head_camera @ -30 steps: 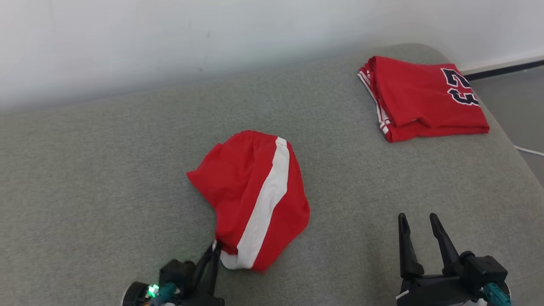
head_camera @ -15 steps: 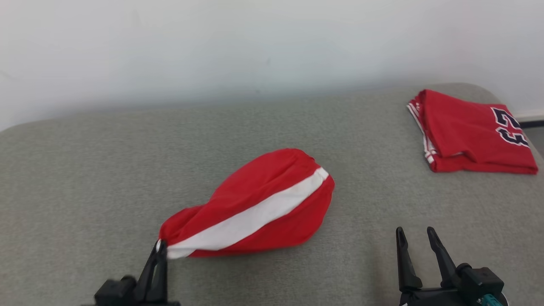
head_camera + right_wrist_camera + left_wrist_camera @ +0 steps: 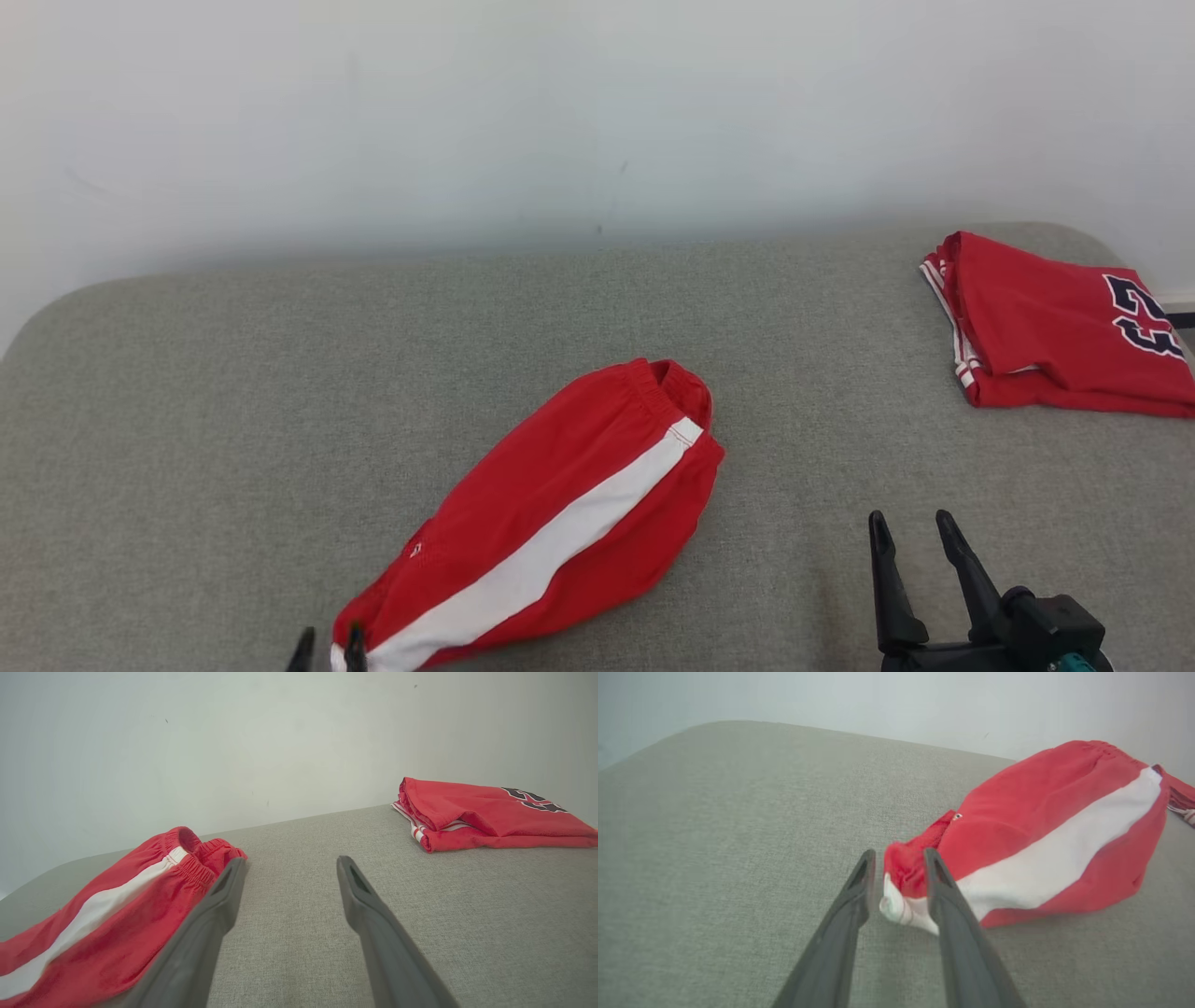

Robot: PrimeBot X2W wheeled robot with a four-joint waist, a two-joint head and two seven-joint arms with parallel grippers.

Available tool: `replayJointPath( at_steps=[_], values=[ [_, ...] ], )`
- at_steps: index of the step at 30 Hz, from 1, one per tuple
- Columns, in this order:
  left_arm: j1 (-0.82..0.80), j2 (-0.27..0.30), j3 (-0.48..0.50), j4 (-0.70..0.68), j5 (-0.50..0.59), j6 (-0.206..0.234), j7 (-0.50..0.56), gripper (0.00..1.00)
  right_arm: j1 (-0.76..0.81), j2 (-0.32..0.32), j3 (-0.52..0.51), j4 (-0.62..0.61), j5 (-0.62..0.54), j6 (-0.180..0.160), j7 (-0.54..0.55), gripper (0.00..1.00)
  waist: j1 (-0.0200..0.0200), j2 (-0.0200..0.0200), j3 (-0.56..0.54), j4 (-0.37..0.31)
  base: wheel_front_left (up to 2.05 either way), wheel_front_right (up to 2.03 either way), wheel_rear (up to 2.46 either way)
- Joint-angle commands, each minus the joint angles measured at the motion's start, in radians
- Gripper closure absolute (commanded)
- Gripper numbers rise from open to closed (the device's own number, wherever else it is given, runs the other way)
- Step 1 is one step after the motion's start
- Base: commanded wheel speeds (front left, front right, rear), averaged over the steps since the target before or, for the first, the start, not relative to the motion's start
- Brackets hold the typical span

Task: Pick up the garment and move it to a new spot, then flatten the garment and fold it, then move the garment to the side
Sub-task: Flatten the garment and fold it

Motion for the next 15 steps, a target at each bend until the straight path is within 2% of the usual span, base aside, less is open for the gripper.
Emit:
replayJointPath(
  at_steps=[1,12,15],
  values=[
    [-0.005,-0.002,0.008,-0.016,0.017,0.006,-0.003,0.00,0.010,-0.004,-0.002,0.001,0.006,-0.003,-0.004,0.00,0.0001,0.0000,-0.002,0.001,0.00,0.00,0.00],
    [0.023,-0.011,0.117,-0.244,0.099,0.013,-0.003,0.00,0.020,-0.004,-0.013,-0.008,-0.003,-0.003,-0.004,0.00,0.0001,0.0000,-0.024,0.007,0.00,0.00,0.00],
    [0.044,-0.012,0.142,-0.278,0.113,0.002,-0.003,0.00,0.026,-0.002,-0.011,-0.007,-0.003,-0.003,-0.004,0.00,0.0001,0.0000,-0.028,0.007,0.00,0.00,0.00]
  ],
)
